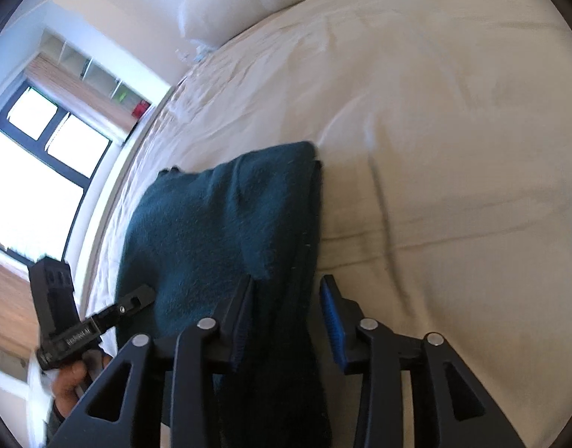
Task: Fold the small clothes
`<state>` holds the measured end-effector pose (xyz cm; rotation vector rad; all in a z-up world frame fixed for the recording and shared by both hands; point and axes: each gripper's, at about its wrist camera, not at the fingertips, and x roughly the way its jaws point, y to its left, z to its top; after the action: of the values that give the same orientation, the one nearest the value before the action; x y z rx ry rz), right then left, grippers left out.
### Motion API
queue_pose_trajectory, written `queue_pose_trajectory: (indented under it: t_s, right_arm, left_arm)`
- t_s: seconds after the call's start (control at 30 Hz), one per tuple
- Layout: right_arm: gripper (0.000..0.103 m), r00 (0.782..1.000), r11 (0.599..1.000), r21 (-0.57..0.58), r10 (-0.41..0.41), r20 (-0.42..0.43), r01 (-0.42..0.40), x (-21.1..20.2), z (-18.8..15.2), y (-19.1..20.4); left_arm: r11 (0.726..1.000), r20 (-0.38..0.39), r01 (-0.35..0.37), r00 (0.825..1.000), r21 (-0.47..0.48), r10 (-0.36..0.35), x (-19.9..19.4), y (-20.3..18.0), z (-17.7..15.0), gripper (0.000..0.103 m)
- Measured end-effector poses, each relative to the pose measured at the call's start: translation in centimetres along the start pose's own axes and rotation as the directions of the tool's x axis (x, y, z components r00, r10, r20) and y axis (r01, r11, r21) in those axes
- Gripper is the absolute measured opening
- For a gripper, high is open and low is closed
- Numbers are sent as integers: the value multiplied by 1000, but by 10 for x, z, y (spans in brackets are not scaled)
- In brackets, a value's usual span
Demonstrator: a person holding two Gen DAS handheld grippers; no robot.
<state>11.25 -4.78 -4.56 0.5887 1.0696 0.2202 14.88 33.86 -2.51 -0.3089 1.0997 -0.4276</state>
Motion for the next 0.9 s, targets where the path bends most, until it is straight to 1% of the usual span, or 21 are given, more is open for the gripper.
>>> queue_pose_trajectory:
  t_s: [0.07,0.1,0.17,0.2,0.27,0.3,0.33,0.37,0.4,0.47,0.5,0.53,0.57,0.6,0.67,0.73,0.8,0.9]
  right_arm:
    - [53,1000,1000,23,6,-11,-6,3,4,-3]
    - [56,1000,1000,17,-17,-26,17,8,6,-3]
    - [58,997,998,39,-36,-75,39,20,8,-6]
    - [61,997,998,62,-23,-74,28,21,8,-8]
    - [62,997,998,67,-7,-77,13,24,8,-6]
    - [57,996,999,48,-4,-93,9,28,8,-3]
    - [50,994,1000,26,5,-107,-2,33,7,0]
    - [36,992,1000,11,30,-126,-29,38,8,3]
    - [33,988,998,17,55,-146,-53,44,10,4]
    - [28,986,996,47,79,-149,-73,45,15,0]
    - [26,986,996,45,82,-144,-76,43,16,1]
    - [25,988,997,32,80,-135,-77,39,16,5]
    - [24,988,996,33,87,-124,-84,34,16,8]
    - [23,988,994,49,103,-113,-98,31,14,10]
    - [22,980,977,122,184,-78,-173,18,16,13]
    - [22,970,960,169,236,-60,-224,9,16,17]
    - [22,960,948,182,276,-58,-261,0,15,23]
    - [22,955,942,191,291,-58,-276,-4,13,24]
  left_arm:
    - [1000,-11,0,1000,1,0,4,1,1,72]
    - [1000,-16,0,1000,0,0,5,0,3,73]
    - [1000,-25,-1,1000,-14,1,8,1,8,73]
    - [1000,-27,-4,1000,-15,4,8,0,10,73]
    - [1000,-35,-12,999,-15,12,11,-2,13,75]
    - [1000,-46,-14,999,-13,14,15,-2,15,76]
    - [1000,-57,-15,998,-10,15,19,-4,18,77]
    - [1000,-65,-9,998,-8,8,25,-7,23,76]
    - [1000,-71,-1,997,-8,0,26,-7,26,75]
    - [999,-90,32,995,-20,-33,29,-8,31,57]
    - [1000,-94,22,995,-12,-23,30,-8,35,55]
    - [1000,-97,8,995,7,-7,30,-12,36,50]
    - [1000,-100,-6,995,23,8,30,-15,38,47]
    - [999,-105,-17,994,33,21,29,-18,40,45]
    - [999,-117,-20,993,38,24,26,-21,45,40]
    - [999,-121,-6,993,44,11,17,-23,52,38]
    - [997,-119,5,993,71,4,5,-26,56,38]
    - [996,-109,14,994,89,-5,-7,-29,60,38]
